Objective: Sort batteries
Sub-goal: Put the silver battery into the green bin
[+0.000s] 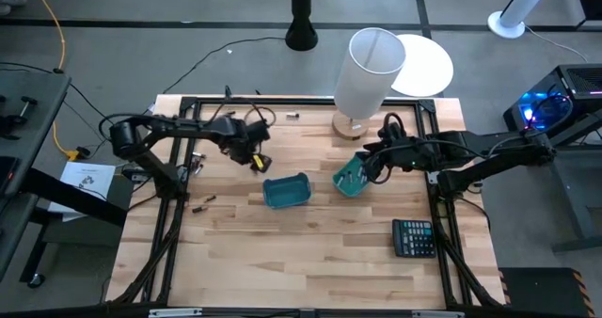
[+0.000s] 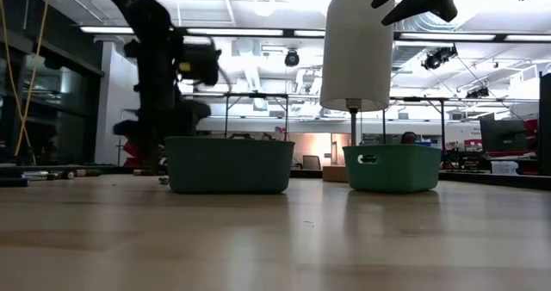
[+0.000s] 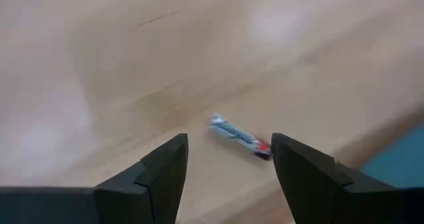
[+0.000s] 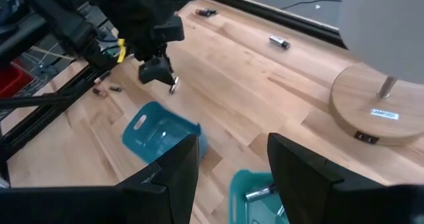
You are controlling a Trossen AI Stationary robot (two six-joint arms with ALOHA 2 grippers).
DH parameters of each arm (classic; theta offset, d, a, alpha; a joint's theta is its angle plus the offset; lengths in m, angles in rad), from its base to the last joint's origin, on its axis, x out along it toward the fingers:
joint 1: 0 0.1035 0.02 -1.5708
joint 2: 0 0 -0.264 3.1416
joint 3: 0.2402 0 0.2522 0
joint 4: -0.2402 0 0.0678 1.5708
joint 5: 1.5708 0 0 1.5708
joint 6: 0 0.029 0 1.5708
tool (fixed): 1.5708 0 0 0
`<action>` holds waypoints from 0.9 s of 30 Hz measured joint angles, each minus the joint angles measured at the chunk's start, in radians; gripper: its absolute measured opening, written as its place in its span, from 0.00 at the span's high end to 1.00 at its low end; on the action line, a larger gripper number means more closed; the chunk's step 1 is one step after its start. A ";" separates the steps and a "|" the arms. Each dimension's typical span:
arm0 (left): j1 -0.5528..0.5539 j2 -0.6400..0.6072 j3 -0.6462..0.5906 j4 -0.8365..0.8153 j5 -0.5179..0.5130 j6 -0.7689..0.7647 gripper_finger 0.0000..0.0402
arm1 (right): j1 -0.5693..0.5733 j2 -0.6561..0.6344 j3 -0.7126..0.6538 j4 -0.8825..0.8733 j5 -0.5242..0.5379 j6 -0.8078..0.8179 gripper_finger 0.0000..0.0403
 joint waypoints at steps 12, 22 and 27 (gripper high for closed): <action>-0.038 0.044 -0.006 0.012 -0.075 -0.309 0.47 | 0.000 0.000 0.000 0.002 0.000 0.000 0.57; -0.067 0.159 0.009 -0.007 -0.084 -0.273 0.47 | 0.000 0.000 0.000 0.002 0.002 -0.021 0.57; -0.085 0.132 0.005 -0.026 -0.096 -0.258 0.61 | 0.000 0.000 0.000 0.002 0.003 -0.052 0.57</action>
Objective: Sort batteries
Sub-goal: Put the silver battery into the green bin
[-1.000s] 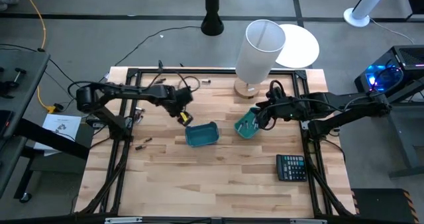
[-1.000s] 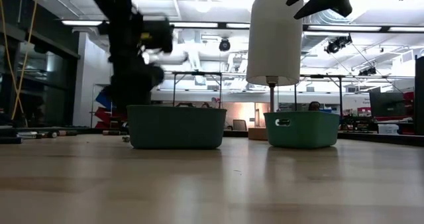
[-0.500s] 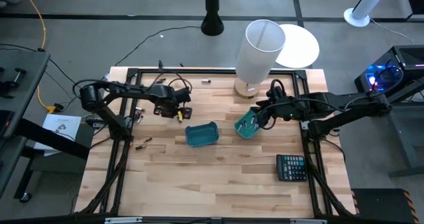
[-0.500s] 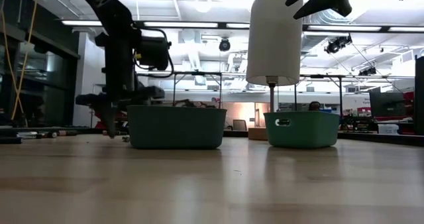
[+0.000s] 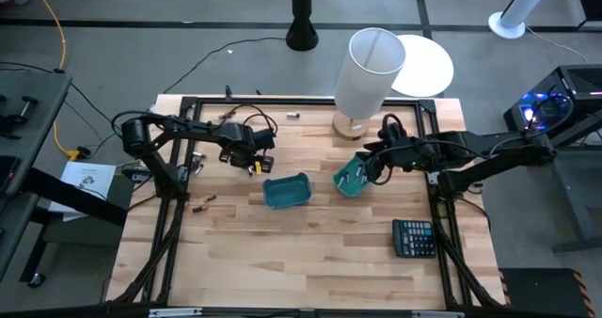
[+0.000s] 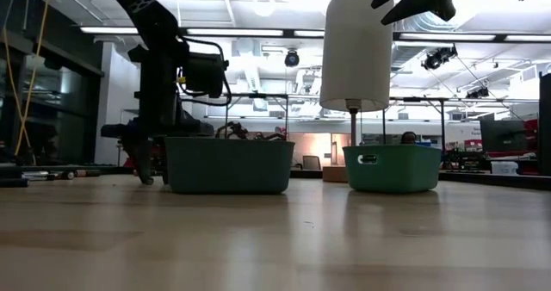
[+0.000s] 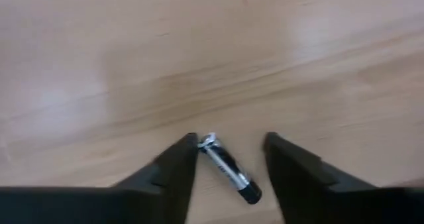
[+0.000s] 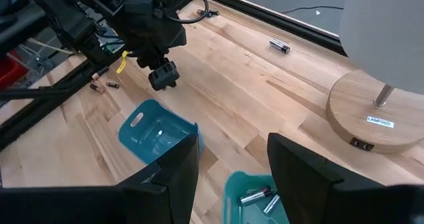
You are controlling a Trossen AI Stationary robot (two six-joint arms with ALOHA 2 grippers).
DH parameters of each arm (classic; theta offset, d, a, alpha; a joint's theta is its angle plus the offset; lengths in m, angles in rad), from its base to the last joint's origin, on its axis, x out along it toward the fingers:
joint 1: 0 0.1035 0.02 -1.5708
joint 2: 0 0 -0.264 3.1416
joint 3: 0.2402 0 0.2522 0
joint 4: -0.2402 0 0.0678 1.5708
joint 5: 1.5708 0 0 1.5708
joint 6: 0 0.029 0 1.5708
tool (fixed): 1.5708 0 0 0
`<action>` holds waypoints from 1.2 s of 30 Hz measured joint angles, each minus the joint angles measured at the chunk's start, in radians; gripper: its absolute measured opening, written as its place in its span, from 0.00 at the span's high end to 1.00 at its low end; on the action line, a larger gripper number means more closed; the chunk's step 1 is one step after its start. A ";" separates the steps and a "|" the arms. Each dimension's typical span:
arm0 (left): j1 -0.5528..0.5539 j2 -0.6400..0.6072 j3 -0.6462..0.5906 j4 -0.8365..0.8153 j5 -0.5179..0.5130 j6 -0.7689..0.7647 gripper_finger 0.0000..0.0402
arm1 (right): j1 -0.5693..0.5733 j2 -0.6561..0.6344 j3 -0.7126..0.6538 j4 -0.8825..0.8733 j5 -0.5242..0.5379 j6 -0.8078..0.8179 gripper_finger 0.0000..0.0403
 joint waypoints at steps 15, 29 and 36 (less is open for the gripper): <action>-0.028 -0.079 0.005 0.037 -0.002 0.005 0.98 | 0.000 0.000 0.000 -0.005 0.006 -0.018 0.57; -0.111 -0.213 0.013 0.794 -0.067 0.096 0.98 | 0.000 0.000 0.000 0.055 0.078 0.025 0.57; -0.205 0.074 0.229 1.007 0.035 0.253 0.98 | 0.000 0.000 0.000 0.159 0.133 0.026 0.57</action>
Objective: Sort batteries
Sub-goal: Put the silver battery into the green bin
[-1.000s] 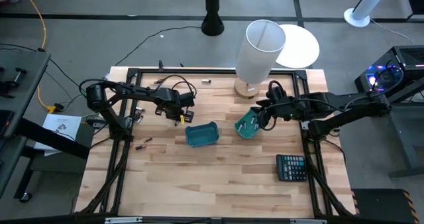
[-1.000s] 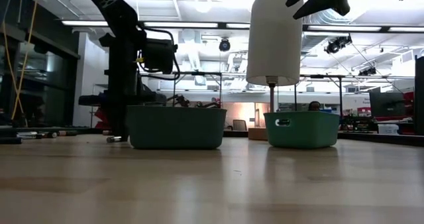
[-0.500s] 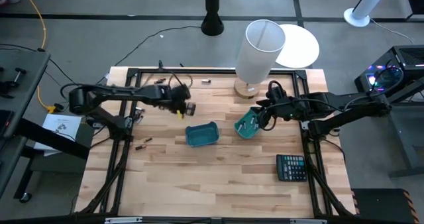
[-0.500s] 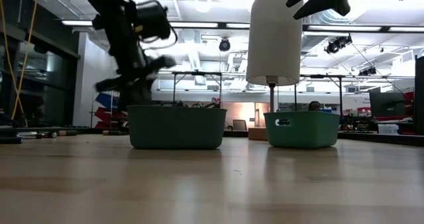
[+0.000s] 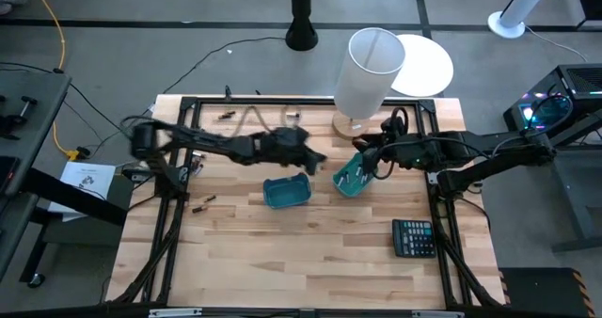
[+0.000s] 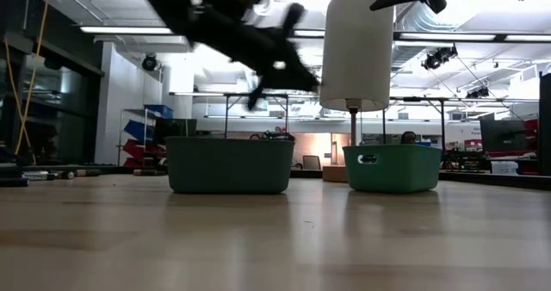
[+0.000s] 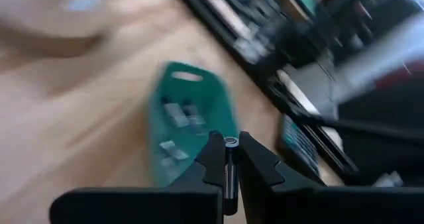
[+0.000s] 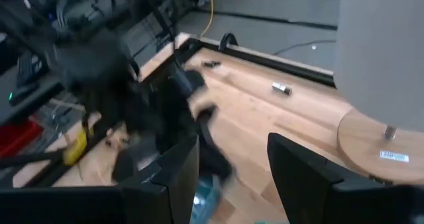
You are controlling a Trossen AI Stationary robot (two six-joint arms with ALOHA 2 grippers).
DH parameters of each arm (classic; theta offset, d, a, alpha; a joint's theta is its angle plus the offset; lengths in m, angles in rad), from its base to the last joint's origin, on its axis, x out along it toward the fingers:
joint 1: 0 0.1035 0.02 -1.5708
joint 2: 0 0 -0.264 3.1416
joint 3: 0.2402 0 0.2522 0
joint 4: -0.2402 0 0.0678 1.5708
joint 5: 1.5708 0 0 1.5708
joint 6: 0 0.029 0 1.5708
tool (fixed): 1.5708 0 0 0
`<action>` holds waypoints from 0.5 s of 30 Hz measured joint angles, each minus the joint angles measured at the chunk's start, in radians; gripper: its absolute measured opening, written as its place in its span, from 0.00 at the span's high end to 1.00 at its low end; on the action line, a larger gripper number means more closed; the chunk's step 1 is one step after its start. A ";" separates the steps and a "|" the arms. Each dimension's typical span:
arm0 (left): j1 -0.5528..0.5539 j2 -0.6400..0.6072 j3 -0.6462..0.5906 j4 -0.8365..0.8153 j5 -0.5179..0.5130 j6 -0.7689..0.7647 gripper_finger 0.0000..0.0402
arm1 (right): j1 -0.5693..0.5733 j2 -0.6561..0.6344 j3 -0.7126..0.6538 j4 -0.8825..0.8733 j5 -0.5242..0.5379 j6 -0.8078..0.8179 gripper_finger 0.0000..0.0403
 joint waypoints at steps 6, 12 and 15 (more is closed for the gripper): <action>-0.033 0.210 0.268 -0.017 0.071 0.112 0.91 | 0.000 0.000 0.000 0.022 0.021 0.006 0.57; -0.014 0.241 0.398 -0.228 0.103 0.207 0.70 | 0.001 0.000 0.000 0.025 0.010 0.008 0.57; 0.006 0.208 0.403 -0.387 0.104 0.262 0.59 | 0.001 0.000 0.000 0.025 0.010 0.007 0.57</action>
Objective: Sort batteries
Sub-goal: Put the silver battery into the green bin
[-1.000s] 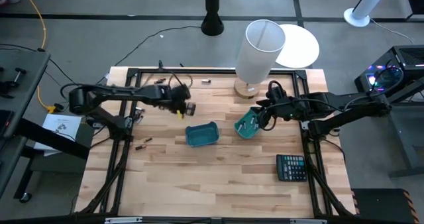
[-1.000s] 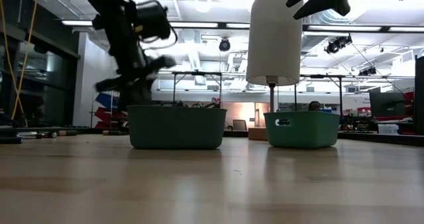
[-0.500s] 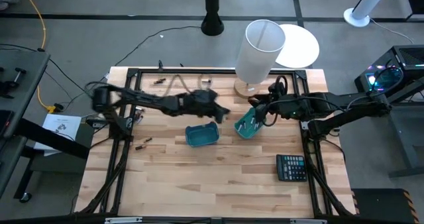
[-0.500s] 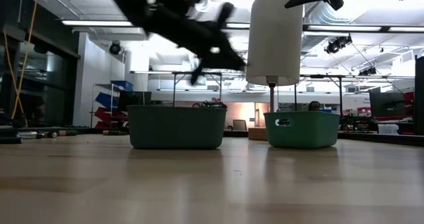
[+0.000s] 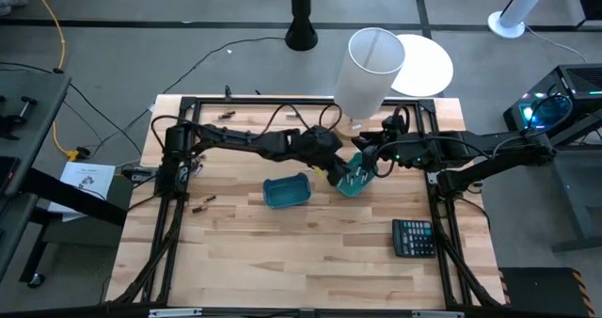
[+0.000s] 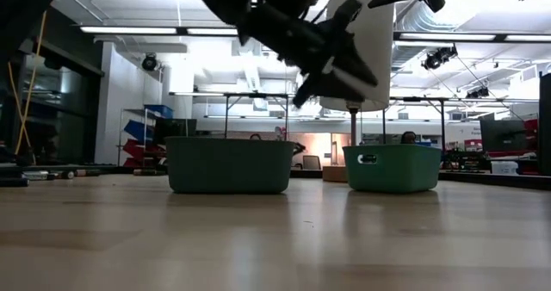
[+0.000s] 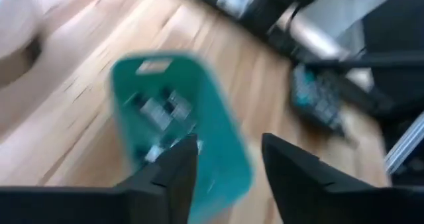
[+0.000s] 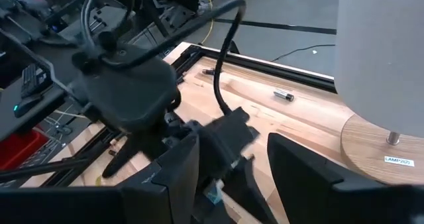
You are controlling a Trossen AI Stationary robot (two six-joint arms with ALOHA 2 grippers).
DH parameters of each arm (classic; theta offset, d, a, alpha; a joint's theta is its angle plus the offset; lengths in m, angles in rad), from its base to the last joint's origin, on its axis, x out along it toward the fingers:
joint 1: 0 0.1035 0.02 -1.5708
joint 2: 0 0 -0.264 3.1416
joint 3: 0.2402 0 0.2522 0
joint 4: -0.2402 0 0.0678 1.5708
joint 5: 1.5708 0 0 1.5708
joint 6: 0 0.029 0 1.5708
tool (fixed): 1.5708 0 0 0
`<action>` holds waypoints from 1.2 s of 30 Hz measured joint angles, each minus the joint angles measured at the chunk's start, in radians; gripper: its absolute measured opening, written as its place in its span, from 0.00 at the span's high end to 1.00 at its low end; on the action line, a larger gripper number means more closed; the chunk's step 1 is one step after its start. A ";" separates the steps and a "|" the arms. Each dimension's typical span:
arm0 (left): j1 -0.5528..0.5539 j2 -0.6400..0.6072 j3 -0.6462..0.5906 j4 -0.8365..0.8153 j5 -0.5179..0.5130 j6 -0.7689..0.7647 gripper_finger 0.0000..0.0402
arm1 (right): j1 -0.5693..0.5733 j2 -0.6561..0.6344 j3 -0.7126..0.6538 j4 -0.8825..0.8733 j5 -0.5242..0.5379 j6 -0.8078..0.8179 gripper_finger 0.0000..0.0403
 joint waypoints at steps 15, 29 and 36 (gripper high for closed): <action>0.027 -0.599 -0.652 -0.709 -0.510 -0.458 0.50 | -0.013 0.000 0.000 -0.007 -0.008 -0.052 0.57; 0.453 -0.618 -0.740 -1.054 -0.352 -0.141 0.61 | -0.078 0.000 0.000 -0.007 -0.084 -0.052 0.57; 0.568 -0.385 -0.659 -1.200 -0.393 0.126 0.62 | -0.080 0.000 0.000 -0.006 -0.087 -0.052 0.57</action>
